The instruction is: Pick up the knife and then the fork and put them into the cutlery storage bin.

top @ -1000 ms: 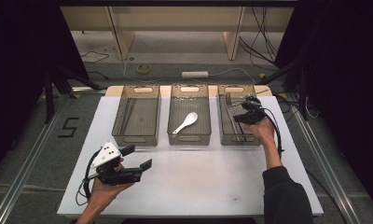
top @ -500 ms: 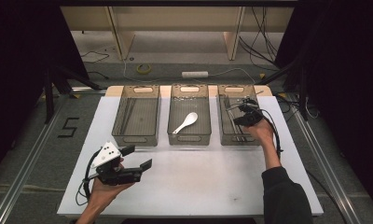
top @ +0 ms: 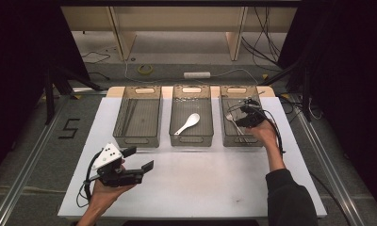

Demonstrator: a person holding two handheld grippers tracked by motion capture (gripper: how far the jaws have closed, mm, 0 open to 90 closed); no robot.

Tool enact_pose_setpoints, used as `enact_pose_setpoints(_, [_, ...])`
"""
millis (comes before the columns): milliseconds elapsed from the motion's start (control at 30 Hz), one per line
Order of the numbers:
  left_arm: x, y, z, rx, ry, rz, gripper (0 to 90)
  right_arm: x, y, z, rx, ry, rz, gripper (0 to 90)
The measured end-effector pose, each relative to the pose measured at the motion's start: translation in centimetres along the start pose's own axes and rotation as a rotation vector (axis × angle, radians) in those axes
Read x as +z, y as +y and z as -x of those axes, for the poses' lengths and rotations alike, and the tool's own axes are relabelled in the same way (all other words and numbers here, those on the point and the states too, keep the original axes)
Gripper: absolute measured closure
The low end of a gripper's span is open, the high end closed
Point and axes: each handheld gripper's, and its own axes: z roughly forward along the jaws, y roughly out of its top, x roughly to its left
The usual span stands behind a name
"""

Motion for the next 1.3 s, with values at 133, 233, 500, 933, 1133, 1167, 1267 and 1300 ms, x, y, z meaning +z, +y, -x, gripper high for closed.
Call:
enact_pose_setpoints(133, [0.0,0.0,0.0,0.002,0.000,-0.001,15.4,-0.8,0.0,-0.2,-0.016,0.014,0.024,68.0])
enact_pose_setpoints(233, [0.0,0.0,0.0,0.001,0.000,-0.003,15.4,-1.3,-0.2,-0.4,-0.023,0.034,0.038,63.7])
enact_pose_setpoints(500, [0.1,0.0,0.0,-0.002,-0.001,-0.003,15.4,-2.5,-0.6,-1.3,-0.017,0.083,0.096,48.6])
enact_pose_setpoints(933, [0.1,-0.1,0.0,-0.001,-0.004,-0.009,15.4,-4.6,-2.0,-3.5,0.004,0.099,0.212,31.5])
enact_pose_setpoints(1133, [0.1,-0.1,0.0,-0.002,-0.003,-0.009,15.4,-5.4,-3.2,-5.0,0.012,0.118,0.268,26.4])
enact_pose_setpoints(1167, [0.1,-0.1,0.0,-0.002,-0.003,-0.010,15.4,-5.4,-3.5,-5.3,0.008,0.114,0.272,25.5])
enact_pose_setpoints(1267, [0.1,-0.1,-0.1,-0.005,-0.002,-0.011,15.4,-5.6,-4.2,-6.0,0.010,0.125,0.298,23.4])
enact_pose_setpoints(1300, [0.1,-0.1,-0.1,-0.005,-0.002,-0.011,15.4,-5.6,-4.4,-6.2,0.009,0.128,0.305,22.6])
